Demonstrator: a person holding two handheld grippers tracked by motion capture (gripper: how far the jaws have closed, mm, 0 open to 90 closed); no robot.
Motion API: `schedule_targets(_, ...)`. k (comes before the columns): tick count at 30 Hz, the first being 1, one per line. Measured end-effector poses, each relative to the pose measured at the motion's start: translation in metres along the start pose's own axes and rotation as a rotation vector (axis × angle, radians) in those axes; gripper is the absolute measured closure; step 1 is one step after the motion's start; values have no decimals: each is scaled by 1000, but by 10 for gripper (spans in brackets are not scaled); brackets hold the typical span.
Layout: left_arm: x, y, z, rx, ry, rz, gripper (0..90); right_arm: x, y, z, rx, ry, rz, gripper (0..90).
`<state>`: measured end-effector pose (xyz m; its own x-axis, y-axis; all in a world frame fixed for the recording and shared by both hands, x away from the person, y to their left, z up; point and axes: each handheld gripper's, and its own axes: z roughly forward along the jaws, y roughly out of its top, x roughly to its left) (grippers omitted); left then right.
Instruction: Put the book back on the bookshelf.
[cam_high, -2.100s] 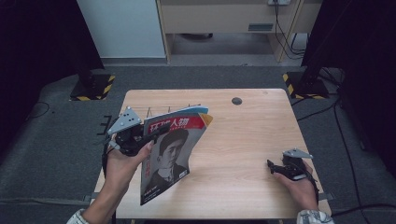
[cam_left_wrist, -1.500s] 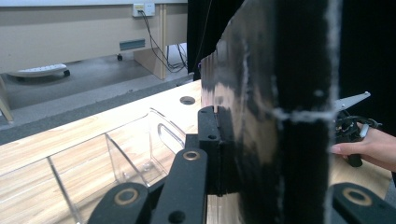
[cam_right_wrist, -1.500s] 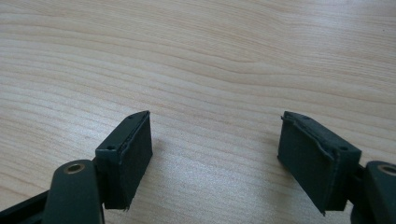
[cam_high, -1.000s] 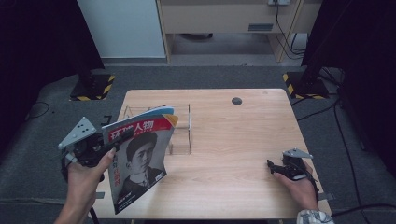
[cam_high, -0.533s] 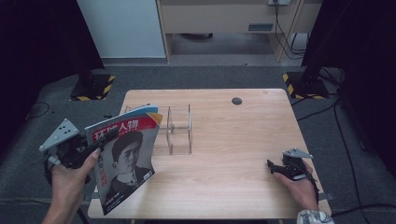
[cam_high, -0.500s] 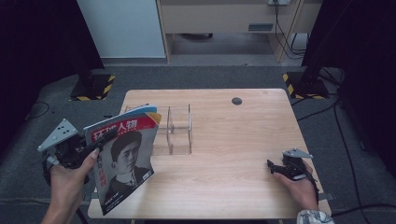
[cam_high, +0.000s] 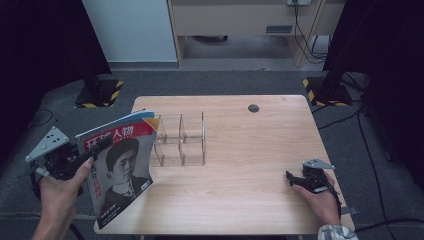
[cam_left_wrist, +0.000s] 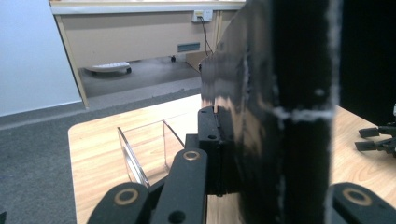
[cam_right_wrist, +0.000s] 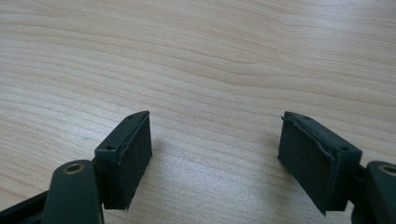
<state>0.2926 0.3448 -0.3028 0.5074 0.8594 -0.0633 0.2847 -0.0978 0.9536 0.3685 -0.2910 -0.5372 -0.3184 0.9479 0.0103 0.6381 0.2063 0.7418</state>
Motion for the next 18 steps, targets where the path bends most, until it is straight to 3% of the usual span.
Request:
schedule_targets(6, 5, 3, 5, -3, 18, -13, 867, 0, 0, 0, 0, 0, 1, 258)
schedule_targets(18, 25, 13, 19, -57, 76, -26, 867, 0, 0, 0, 0, 0, 0, 258)
